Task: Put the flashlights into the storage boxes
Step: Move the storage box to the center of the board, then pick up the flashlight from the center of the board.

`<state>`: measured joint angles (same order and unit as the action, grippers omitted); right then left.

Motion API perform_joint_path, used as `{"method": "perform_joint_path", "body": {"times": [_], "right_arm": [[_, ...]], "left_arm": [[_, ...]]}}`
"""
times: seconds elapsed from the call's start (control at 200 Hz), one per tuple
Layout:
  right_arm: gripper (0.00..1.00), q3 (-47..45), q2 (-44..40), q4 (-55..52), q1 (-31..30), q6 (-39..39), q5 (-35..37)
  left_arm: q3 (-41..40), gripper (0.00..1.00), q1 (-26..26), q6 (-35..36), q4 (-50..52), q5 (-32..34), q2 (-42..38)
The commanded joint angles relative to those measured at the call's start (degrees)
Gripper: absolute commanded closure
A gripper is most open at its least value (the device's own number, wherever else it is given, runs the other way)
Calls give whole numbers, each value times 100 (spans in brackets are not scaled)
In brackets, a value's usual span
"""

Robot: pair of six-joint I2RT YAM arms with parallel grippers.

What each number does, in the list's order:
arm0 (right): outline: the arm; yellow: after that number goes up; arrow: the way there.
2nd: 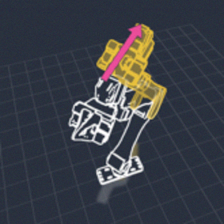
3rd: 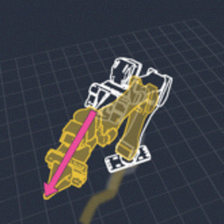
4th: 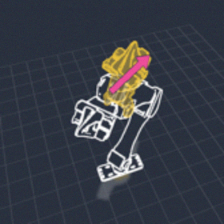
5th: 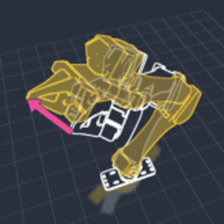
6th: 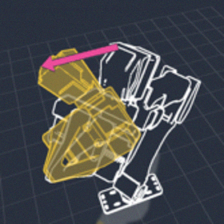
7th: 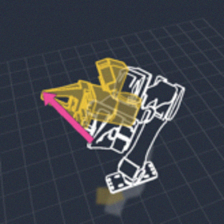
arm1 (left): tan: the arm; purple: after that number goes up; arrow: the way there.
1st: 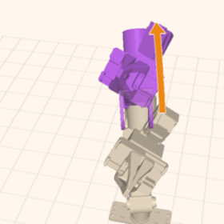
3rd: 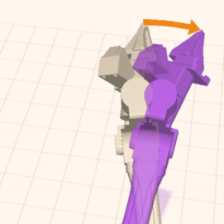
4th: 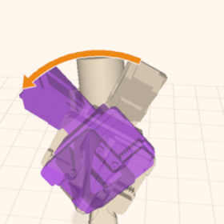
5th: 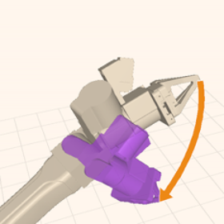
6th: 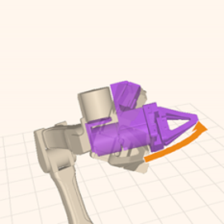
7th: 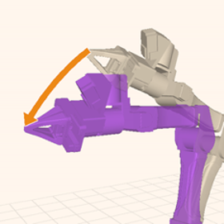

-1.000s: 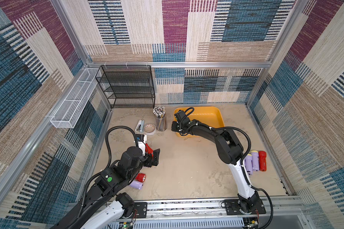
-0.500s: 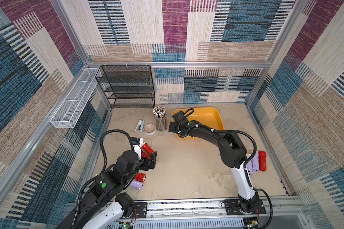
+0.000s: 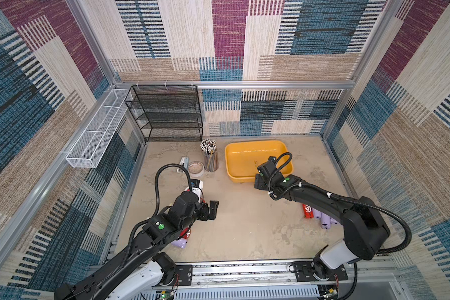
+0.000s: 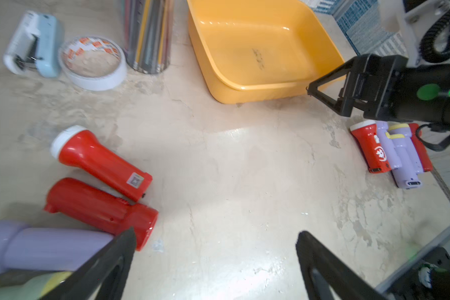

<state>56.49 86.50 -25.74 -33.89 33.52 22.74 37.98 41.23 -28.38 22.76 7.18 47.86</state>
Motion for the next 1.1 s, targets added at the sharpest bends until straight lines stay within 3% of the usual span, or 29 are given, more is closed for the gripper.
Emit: {"method": "perform_joint_path", "body": {"times": [0.0, 0.195, 0.476, 0.776, 1.097], "right_arm": [[11, -448, -473, -223, 314, 190, 152], [4, -1163, -1338, -334, 753, 425, 78], [2, -1676, -1694, -209, 1121, 730, -67], [0, -1993, -1684, -186, 1357, 893, -34], [0, -1982, -1414, -362, 1426, 848, 256]], "left_arm": [[43, 0, 80, -86, -1068, -506, 462], [614, 1, 412, 273, -1423, -542, 1567], [1271, 1, 779, 412, -1625, -805, 2749], [1226, 0, 1058, 377, -1796, -674, 3113], [1112, 0, 1107, 450, -1701, -482, 2960]]}}
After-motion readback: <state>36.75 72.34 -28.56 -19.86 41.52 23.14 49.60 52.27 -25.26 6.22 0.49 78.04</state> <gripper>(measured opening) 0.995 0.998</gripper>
